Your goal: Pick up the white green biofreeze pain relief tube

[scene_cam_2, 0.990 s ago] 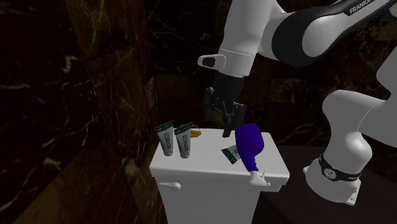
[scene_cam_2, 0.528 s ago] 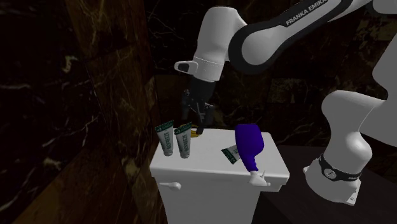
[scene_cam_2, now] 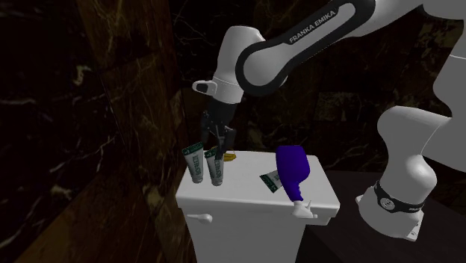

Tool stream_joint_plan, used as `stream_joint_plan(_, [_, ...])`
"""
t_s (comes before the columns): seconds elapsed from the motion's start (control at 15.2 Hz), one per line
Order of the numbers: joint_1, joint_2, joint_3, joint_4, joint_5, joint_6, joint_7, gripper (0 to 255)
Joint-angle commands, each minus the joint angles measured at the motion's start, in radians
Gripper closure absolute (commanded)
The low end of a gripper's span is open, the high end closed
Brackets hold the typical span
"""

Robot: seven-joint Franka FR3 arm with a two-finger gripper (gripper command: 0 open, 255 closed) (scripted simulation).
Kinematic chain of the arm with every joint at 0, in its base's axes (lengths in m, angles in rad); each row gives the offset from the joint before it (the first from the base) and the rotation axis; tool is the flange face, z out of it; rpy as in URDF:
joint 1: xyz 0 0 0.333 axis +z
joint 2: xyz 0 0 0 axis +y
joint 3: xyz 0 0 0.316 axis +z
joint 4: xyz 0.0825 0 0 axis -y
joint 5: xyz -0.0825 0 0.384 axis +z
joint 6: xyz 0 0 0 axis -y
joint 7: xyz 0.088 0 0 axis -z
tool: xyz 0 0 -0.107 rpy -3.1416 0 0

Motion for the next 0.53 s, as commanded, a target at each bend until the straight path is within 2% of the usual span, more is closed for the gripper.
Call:
stream_joint_plan(0.0, [0.0,0.02,0.0,-0.009,0.029,0.022,-0.024,0])
stream_joint_plan(0.13, [-0.001,0.045,0.003,-0.021,0.068,0.048,-0.056,0])
stream_joint_plan(0.26, [-0.002,0.045,0.003,-0.021,0.068,0.048,-0.056,0])
stream_joint_plan(0.33, [-0.002,0.049,0.003,-0.019,0.071,0.048,-0.059,255])
stream_joint_plan(0.46, [-0.002,0.049,0.003,-0.018,0.072,0.048,-0.06,255])
